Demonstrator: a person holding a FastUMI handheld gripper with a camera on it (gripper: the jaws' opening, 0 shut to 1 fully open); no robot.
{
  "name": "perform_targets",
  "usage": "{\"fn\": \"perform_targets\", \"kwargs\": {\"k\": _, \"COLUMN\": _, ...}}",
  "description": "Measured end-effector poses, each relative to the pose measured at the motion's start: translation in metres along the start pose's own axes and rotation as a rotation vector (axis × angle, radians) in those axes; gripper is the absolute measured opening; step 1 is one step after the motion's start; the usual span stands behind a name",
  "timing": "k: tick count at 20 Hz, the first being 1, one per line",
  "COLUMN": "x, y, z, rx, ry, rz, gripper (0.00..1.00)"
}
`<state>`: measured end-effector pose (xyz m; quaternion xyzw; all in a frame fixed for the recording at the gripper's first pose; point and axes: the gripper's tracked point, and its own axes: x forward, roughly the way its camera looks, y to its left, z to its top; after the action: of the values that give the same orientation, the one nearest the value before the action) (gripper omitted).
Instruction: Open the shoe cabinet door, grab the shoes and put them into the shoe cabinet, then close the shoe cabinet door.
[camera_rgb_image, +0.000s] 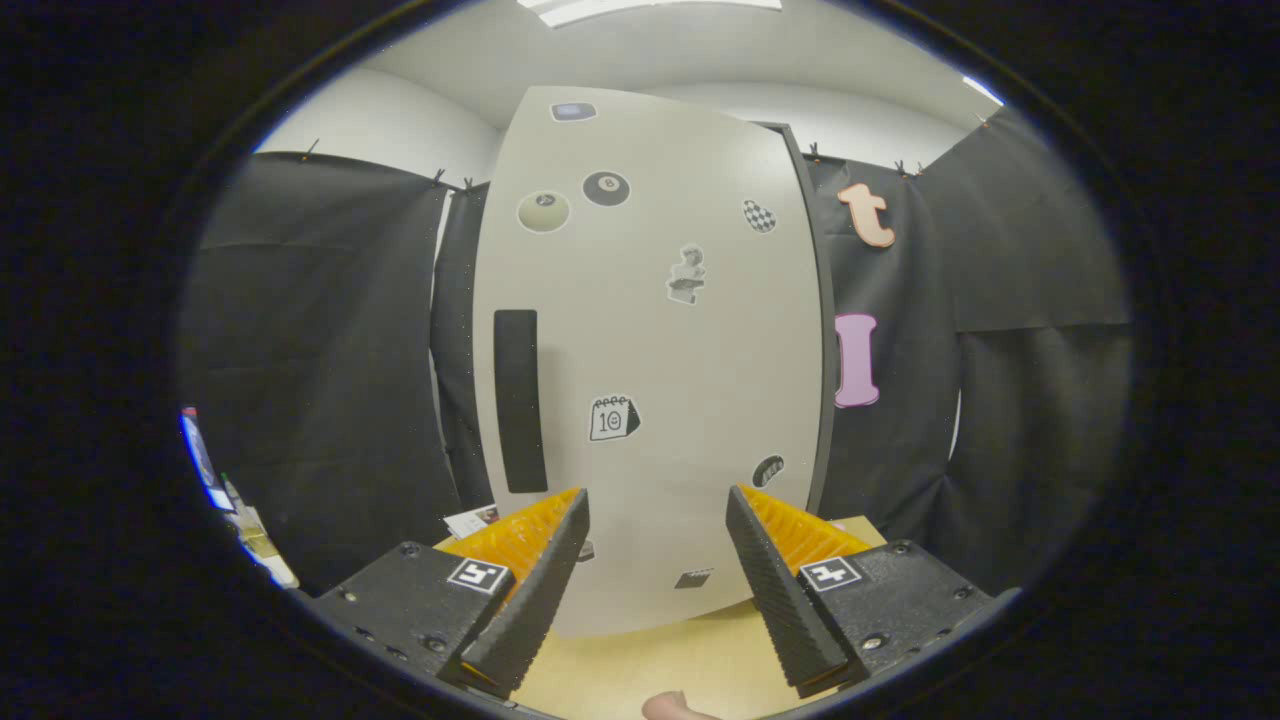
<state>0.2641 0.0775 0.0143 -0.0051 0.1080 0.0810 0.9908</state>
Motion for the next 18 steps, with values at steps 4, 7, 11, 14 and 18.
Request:
{"fn": "perform_targets", "kwargs": {"k": 4, "x": -0.015, "y": 0.002, "z": -0.01, "rx": 0.053, "ry": 0.016, "rz": -0.004, "gripper": 0.94}}
{"fn": "perform_targets", "kwargs": {"k": 7, "x": -0.029, "y": 0.009, "z": -0.012, "rx": 0.048, "ry": 0.019, "rz": 0.023, "gripper": 0.94}}
{"fn": "perform_targets", "kwargs": {"k": 11, "x": -0.048, "y": 0.014, "z": -0.022, "rx": 0.053, "ry": 0.017, "rz": 0.031, "gripper": 0.94}}
{"fn": "perform_targets", "kwargs": {"k": 14, "x": -0.066, "y": 0.013, "z": -0.03, "rx": 0.074, "ry": 0.006, "rz": 0.013, "gripper": 0.93}}
{"fn": "perform_targets", "kwargs": {"k": 18, "x": -0.092, "y": 0.02, "z": -0.048, "rx": 0.073, "ry": -0.004, "rz": 0.034, "gripper": 0.94}}
